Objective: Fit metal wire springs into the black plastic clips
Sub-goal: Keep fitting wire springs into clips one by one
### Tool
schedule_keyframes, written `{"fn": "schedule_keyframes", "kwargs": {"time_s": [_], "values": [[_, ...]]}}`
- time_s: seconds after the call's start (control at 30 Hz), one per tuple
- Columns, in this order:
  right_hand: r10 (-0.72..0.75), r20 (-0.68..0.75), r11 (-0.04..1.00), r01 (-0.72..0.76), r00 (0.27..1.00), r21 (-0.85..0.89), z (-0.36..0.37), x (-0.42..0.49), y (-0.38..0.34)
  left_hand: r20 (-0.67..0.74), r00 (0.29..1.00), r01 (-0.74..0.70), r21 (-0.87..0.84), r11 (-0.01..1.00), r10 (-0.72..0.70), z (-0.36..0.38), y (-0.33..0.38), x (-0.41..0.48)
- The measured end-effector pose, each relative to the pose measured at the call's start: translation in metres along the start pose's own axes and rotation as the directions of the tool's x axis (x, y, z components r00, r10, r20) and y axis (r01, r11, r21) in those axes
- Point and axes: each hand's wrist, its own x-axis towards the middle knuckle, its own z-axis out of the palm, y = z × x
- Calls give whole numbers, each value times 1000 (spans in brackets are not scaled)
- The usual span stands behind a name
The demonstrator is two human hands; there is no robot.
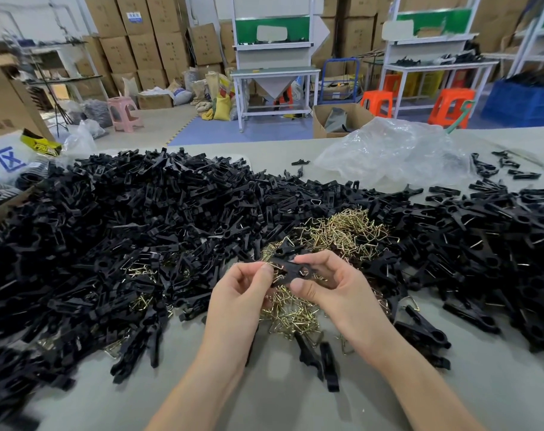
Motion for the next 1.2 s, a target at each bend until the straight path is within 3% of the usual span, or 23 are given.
{"fn": "schedule_keyframes", "kwargs": {"time_s": [0.3,0.47,0.57,0.63,0.77,0.83,0.93,1.2], "values": [[-21,3,999,21,1000,-25,4,0,2,-39,996,-74,162,984,82,2,3,-5],[-79,-42,949,62,996,-310,9,-1,13,-11,980,-184,317,931,197,7,0,-9],[-360,-5,740,282,933,-611,9,-3,17,59,989,-147,360,921,134,11,2,-15],[-475,81,582,382,876,-718,11,-5,16,93,994,-79,239,968,58,12,7,-11],[-517,248,388,483,819,-785,18,-5,17,139,990,-18,112,994,2,15,7,-5],[-510,294,340,503,808,-795,20,-3,19,126,992,-6,83,997,-4,17,3,-5],[-501,307,381,525,809,-761,17,-2,19,115,991,68,17,998,-69,17,2,-3],[-385,222,677,438,896,-592,24,-8,16,162,965,230,-141,963,-207,15,15,-5]]}}
